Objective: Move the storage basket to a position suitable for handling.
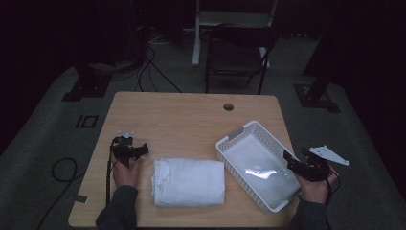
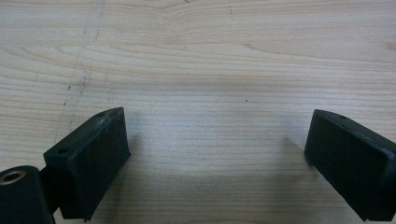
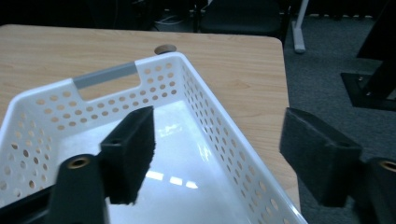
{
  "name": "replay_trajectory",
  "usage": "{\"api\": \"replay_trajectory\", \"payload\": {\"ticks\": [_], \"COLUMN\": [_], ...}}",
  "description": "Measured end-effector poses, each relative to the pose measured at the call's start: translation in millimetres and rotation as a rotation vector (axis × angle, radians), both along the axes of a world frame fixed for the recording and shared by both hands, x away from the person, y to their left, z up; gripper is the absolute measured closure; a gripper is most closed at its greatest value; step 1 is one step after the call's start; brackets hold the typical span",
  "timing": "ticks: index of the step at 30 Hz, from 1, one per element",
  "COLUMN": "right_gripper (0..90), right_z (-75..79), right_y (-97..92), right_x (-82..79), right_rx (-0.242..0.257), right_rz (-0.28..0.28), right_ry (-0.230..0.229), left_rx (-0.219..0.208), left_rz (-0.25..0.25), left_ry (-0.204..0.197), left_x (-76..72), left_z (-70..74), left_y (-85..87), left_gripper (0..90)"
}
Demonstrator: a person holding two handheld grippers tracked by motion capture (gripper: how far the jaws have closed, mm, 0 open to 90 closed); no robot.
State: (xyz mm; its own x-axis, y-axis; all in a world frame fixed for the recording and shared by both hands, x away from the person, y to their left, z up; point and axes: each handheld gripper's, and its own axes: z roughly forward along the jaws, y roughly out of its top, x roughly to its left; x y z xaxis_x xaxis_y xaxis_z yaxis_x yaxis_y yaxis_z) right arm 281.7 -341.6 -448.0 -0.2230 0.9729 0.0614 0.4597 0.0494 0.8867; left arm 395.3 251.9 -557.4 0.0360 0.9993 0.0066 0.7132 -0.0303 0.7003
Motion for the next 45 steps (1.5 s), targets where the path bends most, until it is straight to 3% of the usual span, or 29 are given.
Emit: {"api": "replay_trajectory", "payload": {"ticks": [1,9,15,25,35,45], "right_gripper": [22.3,20.9,28.3,37.6,14.7,20.5], "right_z": [0.4,0.8,-9.6,-23.2,-35.5,-49.2], "right_y": [3.2,13.4,14.6,6.7,13.0,8.1], "right_x": [-1.7,-8.3,-26.5,-60.9,-68.5,-66.1], "right_rx": [-0.016,-0.071,-0.052,-0.078,-0.121,-0.064], "right_rz": [-0.004,-0.025,-0.067,-0.115,-0.238,-0.282], "right_ry": [0.004,0.038,0.042,0.066,0.139,0.219], "left_rx": [0.0,0.001,0.002,0.0,0.001,0.0], "left_rz": [0.002,-0.01,-0.012,-0.014,-0.014,-0.013], "left_ry": [0.0,-0.001,0.0,0.0,0.0,-0.001], "left_x": [0.0,-0.2,-0.1,-0.2,-0.2,-0.2], "left_z": [0.0,0.0,0.0,0.0,0.0,0.0], "left_y": [-0.5,-2.1,-2.2,-2.5,-2.4,-2.5], "left_gripper": [5.8,5.9,5.8,5.9,5.9,5.9]}}
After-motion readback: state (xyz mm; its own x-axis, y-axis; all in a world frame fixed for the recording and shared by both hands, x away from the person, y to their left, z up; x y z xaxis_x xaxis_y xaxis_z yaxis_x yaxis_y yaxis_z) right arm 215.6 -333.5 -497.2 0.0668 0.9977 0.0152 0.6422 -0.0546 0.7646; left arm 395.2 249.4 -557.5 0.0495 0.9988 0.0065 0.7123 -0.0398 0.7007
